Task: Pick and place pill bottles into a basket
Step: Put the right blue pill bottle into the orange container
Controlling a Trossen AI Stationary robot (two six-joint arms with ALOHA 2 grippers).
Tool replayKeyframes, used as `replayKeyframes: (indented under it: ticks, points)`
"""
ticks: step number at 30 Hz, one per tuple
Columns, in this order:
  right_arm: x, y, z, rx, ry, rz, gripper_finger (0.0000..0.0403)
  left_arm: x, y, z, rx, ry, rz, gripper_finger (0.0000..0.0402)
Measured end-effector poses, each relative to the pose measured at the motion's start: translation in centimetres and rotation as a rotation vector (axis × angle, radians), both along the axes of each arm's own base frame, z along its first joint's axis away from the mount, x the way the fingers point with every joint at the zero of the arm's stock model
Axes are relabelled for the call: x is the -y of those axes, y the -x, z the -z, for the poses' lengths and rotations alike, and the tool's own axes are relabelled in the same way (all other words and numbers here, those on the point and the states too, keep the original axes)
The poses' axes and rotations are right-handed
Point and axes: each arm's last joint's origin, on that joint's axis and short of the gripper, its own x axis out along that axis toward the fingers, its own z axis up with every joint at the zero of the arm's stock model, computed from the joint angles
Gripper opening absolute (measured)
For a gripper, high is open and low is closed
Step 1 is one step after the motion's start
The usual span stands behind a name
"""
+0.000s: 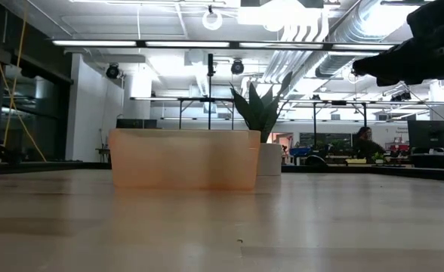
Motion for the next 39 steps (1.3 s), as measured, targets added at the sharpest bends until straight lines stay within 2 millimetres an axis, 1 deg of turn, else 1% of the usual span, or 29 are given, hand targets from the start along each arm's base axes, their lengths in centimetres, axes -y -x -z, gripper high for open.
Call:
replayKeyframes:
  ticks: [3,6,8,12,15,19,25,28,39]
  points:
    - [0.0,0.0,0.0,-0.001,0.000,-0.001,0.0007,-0.2,-0.8,1.0,-0.048,0.039,-0.036,0.0194]
    - [0.0,0.0,0.0,-0.001,0.001,-0.001,0.0007,-0.6,-1.6,1.8,-0.069,0.057,-0.064,0.0226]
    - [0.0,0.0,0.0,-0.004,0.005,-0.001,0.0007,-0.7,-2.0,2.4,-0.116,0.091,-0.063,0.0249]
    - [0.0,0.0,0.1,-0.008,0.007,0.000,0.0007,-0.8,-2.5,3.4,-0.240,0.211,-0.070,0.0291]
    - [0.0,0.0,0.1,-0.009,0.009,0.000,0.0007,-0.7,-2.6,3.9,-0.301,0.281,-0.103,0.0310]
    - [0.0,0.0,0.1,-0.008,0.009,0.000,0.0007,-0.3,-2.2,4.2,-0.324,0.302,-0.146,0.0318]
    - [0.0,0.0,0.1,-0.008,0.009,0.000,0.0007,0.2,-1.0,5.6,-0.408,0.253,-0.216,0.0319]
    - [0.0,0.0,0.1,-0.009,0.009,0.000,0.0007,0.4,-1.0,6.4,-0.423,0.233,-0.225,0.0319]
    - [0.0,0.0,0.1,-0.008,0.009,-0.007,0.0007,0.2,-1.0,7.6,-0.460,0.165,-0.246,0.0319]
